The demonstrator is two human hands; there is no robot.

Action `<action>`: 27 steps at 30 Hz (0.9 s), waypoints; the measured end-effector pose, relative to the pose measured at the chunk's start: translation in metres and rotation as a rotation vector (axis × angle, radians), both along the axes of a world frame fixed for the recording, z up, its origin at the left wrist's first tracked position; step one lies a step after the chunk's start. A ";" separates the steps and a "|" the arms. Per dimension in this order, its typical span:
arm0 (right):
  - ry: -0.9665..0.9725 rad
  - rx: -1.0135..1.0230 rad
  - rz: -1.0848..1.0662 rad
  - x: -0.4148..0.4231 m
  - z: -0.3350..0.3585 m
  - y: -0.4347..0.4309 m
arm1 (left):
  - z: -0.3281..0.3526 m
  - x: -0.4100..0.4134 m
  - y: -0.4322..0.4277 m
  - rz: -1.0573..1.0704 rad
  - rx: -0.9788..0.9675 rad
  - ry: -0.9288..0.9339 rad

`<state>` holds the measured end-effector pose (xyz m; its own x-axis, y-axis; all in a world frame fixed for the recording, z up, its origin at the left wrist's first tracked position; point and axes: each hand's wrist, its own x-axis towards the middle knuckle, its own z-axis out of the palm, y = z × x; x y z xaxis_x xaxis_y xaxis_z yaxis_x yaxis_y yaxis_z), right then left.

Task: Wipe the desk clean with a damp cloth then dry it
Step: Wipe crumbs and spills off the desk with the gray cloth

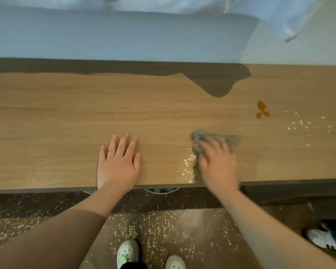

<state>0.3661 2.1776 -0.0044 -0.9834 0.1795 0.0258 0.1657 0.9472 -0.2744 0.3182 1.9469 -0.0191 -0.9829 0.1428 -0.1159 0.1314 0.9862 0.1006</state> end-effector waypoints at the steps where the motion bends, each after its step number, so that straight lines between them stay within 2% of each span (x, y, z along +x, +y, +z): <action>1: 0.016 0.000 0.155 0.009 -0.003 -0.014 | 0.000 0.000 0.001 -0.007 -0.010 0.004; 3: -0.002 -0.012 0.384 0.019 -0.006 -0.019 | -0.001 -0.003 0.001 -0.042 -0.041 0.011; 5: -0.012 0.030 0.442 0.007 -0.005 0.010 | -0.002 -0.005 0.001 -0.079 -0.066 0.029; 6: -0.019 0.051 0.372 -0.003 -0.004 0.028 | -0.002 -0.006 0.000 -0.091 -0.070 0.034; 9: -0.088 0.056 -0.073 -0.056 0.000 0.075 | -0.005 -0.005 -0.002 -0.101 -0.049 0.045; 10: -0.100 0.046 -0.161 -0.075 -0.002 0.079 | -0.004 -0.006 -0.002 -0.102 -0.033 0.048; 12: -0.105 0.012 -0.193 -0.099 -0.002 0.063 | -0.004 -0.006 -0.003 -0.101 -0.008 0.050; 14: -0.089 -0.010 -0.034 -0.098 -0.003 0.035 | -0.005 -0.006 -0.004 -0.102 -0.002 0.051; 18: -0.018 0.000 0.561 -0.025 -0.006 -0.006 | -0.006 -0.007 -0.005 -0.101 0.022 0.054; 20: -0.020 0.030 0.678 -0.016 -0.004 0.009 | -0.006 -0.006 -0.005 -0.102 0.021 0.052; 22: -0.035 0.033 0.552 -0.041 -0.002 0.031 | -0.006 -0.006 -0.005 -0.102 0.017 0.057; 25: -0.097 -0.040 0.098 -0.091 0.003 0.040 | -0.006 -0.006 -0.005 -0.098 0.015 0.051; 27: -0.094 -0.055 -0.007 -0.099 0.003 0.023 | -0.005 -0.006 -0.005 -0.099 0.002 0.047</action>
<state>0.2669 2.2003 -0.0014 -0.9797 0.1852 -0.0770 0.2001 0.9297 -0.3093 0.3121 1.9415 -0.0241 -0.9683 0.2400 -0.0695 0.2331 0.9679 0.0937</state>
